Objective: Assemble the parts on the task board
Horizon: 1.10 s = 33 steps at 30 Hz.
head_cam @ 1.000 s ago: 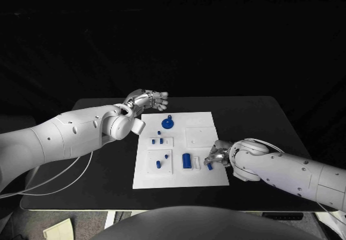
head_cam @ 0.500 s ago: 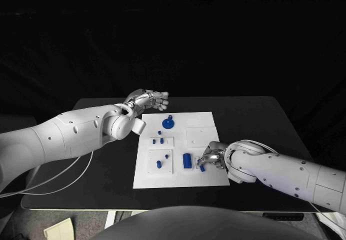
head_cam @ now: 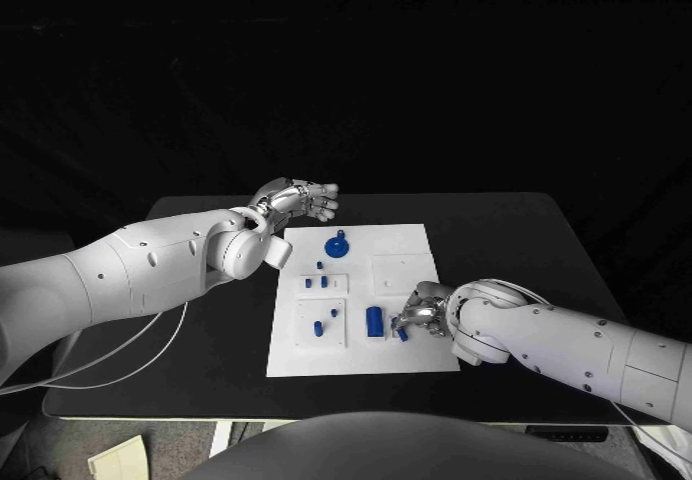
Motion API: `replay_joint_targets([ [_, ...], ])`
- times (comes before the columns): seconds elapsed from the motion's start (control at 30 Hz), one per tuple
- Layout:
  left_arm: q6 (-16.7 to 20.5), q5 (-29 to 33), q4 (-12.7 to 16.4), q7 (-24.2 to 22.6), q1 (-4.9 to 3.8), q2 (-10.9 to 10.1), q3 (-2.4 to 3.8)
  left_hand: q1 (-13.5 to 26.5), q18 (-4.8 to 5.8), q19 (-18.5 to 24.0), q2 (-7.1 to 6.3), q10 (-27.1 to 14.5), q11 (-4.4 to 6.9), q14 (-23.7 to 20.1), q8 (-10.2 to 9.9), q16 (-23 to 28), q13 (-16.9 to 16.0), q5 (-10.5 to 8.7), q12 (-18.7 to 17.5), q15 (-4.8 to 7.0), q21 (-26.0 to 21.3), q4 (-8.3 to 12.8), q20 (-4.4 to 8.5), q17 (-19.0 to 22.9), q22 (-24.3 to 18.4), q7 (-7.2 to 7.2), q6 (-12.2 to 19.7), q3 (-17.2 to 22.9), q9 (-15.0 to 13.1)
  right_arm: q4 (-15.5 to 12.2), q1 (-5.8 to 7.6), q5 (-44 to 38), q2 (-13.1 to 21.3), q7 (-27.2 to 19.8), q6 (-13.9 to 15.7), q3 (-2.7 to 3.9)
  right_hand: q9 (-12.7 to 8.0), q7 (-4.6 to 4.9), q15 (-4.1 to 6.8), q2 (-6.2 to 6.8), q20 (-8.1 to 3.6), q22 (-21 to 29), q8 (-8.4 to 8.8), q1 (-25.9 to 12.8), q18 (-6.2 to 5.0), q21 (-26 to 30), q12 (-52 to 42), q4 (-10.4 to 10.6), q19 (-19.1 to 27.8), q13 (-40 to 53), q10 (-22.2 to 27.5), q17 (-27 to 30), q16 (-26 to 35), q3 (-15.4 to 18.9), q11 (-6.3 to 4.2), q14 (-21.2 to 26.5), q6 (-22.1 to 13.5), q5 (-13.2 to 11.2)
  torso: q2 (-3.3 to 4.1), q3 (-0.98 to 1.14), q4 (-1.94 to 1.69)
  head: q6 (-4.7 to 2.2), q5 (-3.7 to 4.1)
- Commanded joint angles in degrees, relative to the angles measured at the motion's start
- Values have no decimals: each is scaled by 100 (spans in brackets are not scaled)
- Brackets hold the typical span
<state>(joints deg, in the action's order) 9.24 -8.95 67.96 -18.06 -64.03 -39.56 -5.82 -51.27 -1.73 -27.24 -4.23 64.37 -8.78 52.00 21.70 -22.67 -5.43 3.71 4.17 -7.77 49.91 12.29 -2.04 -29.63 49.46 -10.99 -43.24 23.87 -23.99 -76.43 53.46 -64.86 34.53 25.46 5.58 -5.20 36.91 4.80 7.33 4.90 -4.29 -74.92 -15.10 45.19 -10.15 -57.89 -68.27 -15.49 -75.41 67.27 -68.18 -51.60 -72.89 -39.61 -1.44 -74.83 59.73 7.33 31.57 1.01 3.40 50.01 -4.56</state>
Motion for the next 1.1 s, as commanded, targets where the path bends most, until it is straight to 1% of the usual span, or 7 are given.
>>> replay_joint_targets([
  [0.03, -62, 30, 12, -45, -3, 11, 4, 22, -87, 32, 3, -46, 2, -10, 28, 25, 9, -27, 4, 3, -24, -32, 4, -7, 10, -9, 46, 5, 10, 30, 5, 52, -53, -68, -57, 4, -9, -1, 30, 0, -13, -58, -10, -66, -485, -11, 34, 9, -28, 0, -13, -4, 34, 32, -14, -4, 36, -11, 1, 0, -3, -1, 1],
  [0.27, -64, 30, 12, -42, -4, 14, 4, 22, -87, 32, 2, -47, 2, -9, 30, 28, 10, -27, 4, 3, -25, -33, 4, -11, 11, -9, 47, 5, 10, 99, 11, 19, -102, -20, -112, 4, -9, -4, 33, 6, -20, -55, -7, -93, -485, -6, 45, 33, -27, -5, -2, -3, 39, 56, -17, -2, 41, -27, 1, -3, 1, -1, 1],
  [0.47, -67, 30, 6, -41, -4, 19, 4, 23, -86, 32, 2, -47, 2, -9, 33, 30, 10, -27, 5, 3, -25, -35, 4, -13, 12, -9, 48, 5, 11, 86, 11, 4, -147, -53, -50, 4, -11, -7, 38, 11, -30, -50, 1, -146, -485, 4, 63, 101, -24, -13, 14, -4, 45, 82, -21, 0, 48, -61, -1, 0, -1, -1, 1],
  [0.7, -72, 30, 8, -30, -4, 15, 4, 24, -86, 32, 2, -46, 2, -8, 35, 33, 10, -27, 5, 3, -25, -36, 4, -16, 12, -9, 48, 6, 11, 62, 12, -19, -154, -66, -16, 4, -12, -11, 42, 12, -40, -48, 7, -194, -485, 11, 60, 185, -24, -3, 7, -5, 49, 94, -25, -1, 57, -104, -1, -3, -3, -1, 0],
  [0.87, -73, 30, 14, -29, -4, 10, 4, 24, -86, 32, 2, -46, 2, -8, 36, 34, 10, -27, 5, 3, -26, -37, 4, -18, 13, -9, 49, 6, 12, 29, 12, -31, -128, -67, -46, 4, -11, -17, 46, -30, -46, -47, 8, -227, -485, 15, 63, 261, -24, -2, 4, -7, 51, 86, -30, -1, 73, -92, 0, -5, -3, -1, -4],
  [1.1, -73, 30, 15, -26, -5, 8, 4, 24, -86, 32, 2, -46, 2, -7, 39, 37, 10, -27, 5, 3, -26, -38, 4, -21, 14, -9, 50, 7, 12, 8, 13, -33, -111, -67, -59, 4, -10, -22, 50, -63, -49, -49, 8, -246, -485, 15, 69, 311, -22, -5, 3, -10, 52, 75, -35, -1, 88, -65, -2, 1, 2, -1, -12],
])
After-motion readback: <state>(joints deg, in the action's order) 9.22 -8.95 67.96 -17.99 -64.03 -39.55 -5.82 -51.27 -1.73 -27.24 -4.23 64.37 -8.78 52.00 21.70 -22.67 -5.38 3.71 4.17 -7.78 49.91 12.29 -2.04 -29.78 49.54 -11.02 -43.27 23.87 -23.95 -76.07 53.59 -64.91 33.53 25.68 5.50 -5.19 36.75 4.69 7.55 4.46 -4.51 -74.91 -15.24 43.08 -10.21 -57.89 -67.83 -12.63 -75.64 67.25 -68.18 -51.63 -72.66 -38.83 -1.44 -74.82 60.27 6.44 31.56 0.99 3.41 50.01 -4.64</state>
